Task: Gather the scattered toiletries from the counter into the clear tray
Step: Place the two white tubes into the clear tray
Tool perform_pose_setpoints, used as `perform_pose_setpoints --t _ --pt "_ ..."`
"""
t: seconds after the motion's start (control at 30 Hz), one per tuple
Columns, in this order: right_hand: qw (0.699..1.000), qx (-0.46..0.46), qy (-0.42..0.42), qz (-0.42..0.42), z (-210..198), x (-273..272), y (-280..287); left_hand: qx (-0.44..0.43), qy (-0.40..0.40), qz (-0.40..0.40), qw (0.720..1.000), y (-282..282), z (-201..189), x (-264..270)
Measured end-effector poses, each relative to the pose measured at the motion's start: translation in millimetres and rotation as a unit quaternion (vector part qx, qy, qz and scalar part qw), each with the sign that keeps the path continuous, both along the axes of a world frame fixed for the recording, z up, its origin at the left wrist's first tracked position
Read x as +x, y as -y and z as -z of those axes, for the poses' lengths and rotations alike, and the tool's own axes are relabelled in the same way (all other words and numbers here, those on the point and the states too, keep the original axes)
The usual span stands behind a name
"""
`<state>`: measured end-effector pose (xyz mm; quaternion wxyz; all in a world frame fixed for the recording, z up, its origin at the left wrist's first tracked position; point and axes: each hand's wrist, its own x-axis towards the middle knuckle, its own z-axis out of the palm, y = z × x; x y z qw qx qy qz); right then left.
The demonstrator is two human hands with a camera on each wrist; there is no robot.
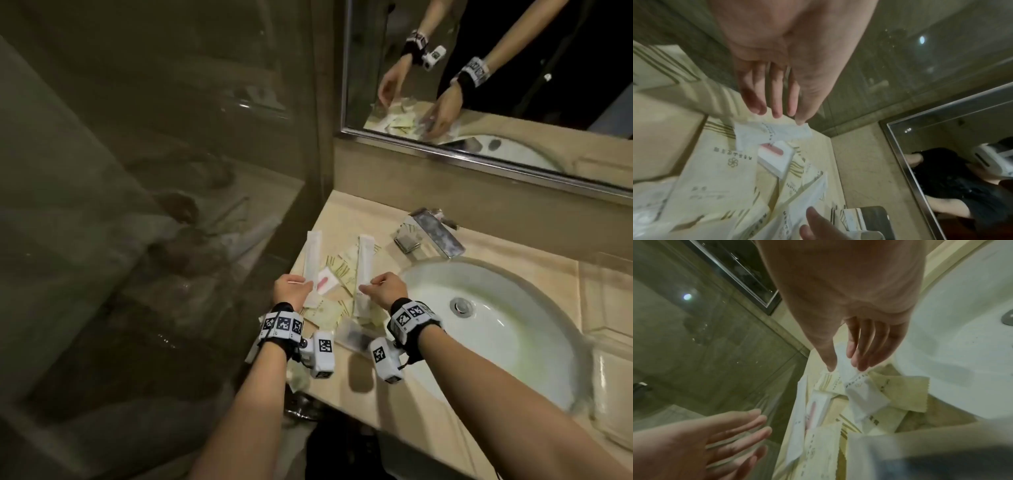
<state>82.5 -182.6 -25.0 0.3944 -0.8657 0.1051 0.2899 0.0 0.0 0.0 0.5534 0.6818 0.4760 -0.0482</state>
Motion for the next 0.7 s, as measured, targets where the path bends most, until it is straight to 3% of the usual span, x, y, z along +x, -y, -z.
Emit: perform_pose_setpoints --t 0.2,0.33,0.7 --pt "0.997 -0.076 0.001 -0.005 16.1 21.7 -23.0 0.054 -0.05 0.075 0.994 -6.0 24.7 35.7" --pt "0.996 -0.083 -0.014 0.003 20.8 27.6 -27.1 0.081 -0.072 0.078 0.991 -8.1 32.6 46.9" --pt "0.998 -0.027 0.001 0.051 19.0 37.0 -19.6 0.012 -0.05 0.087 0.995 -19.4 26.3 53.9"
